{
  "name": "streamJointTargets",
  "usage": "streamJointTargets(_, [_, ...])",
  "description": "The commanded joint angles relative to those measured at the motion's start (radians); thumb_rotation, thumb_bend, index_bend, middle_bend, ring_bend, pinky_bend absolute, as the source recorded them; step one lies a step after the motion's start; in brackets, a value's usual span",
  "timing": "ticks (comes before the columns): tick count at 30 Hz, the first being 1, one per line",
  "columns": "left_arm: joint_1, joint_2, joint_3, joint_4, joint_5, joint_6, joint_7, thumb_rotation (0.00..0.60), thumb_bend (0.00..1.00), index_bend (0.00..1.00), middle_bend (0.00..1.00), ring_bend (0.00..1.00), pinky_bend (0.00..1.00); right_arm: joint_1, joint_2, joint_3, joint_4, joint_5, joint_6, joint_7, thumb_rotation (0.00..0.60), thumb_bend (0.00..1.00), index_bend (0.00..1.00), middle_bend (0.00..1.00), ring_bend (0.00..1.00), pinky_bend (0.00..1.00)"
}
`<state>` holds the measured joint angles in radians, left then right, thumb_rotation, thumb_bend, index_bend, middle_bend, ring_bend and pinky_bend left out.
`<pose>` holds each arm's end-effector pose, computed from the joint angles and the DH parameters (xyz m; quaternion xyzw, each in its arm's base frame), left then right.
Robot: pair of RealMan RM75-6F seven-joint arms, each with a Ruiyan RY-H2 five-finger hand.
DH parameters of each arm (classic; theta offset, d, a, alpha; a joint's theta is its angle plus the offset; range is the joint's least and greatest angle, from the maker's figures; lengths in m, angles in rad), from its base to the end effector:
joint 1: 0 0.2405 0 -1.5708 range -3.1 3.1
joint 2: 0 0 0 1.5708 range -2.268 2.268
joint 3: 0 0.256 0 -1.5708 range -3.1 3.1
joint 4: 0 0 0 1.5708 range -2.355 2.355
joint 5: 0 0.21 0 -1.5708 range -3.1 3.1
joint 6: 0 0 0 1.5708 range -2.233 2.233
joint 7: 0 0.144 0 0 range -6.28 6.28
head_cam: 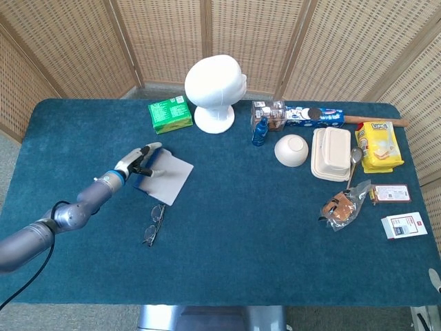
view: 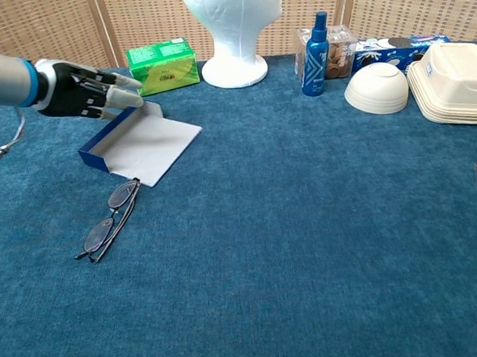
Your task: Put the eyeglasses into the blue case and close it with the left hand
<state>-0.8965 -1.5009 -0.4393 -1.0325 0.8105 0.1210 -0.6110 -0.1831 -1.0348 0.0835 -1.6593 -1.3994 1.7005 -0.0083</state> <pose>-0.1825 0.4488 0.0090 -0.4334 -0.7993 -0.3488 0.2273 -0.3417 -0.0957 0.2199 0.4733 -0.3824 0.3376 0.7182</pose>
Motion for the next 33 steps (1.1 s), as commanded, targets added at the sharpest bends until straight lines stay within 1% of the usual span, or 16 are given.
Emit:
streamJointTargets(1, [-0.013, -0.008, -0.003, -0.014, 0.004, -0.007, 0.007, 0.6, 0.23, 0.06, 0.0, 0.0, 0.0, -0.005, 0.001, -0.001, 0.002, 0.001, 0.004, 0.007, 0.527, 0.24, 0.0, 0.11, 0.0, 0.14])
streamJointTargets(9, [-0.031, -0.02, -0.006, -0.038, 0.006, -0.008, 0.016, 0.6, 0.23, 0.06, 0.0, 0.0, 0.0, -0.016, 0.004, 0.0, 0.01, 0.0, 0.013, 0.024, 0.524, 0.24, 0.0, 0.11, 0.0, 0.14])
streamJointTargets(16, [-0.034, -0.005, -0.033, -0.098, 0.022, -0.023, 0.026, 0.6, 0.23, 0.06, 0.0, 0.0, 0.0, -0.024, 0.004, 0.001, 0.018, -0.002, 0.018, 0.039, 0.527, 0.24, 0.0, 0.11, 0.0, 0.14])
streamJointTargets(33, [-0.064, -0.041, -0.055, -0.131, 0.054, -0.077, 0.056, 0.6, 0.23, 0.06, 0.0, 0.0, 0.0, -0.045, 0.005, 0.004, 0.027, -0.007, 0.041, 0.059, 0.525, 0.24, 0.0, 0.11, 0.0, 0.15])
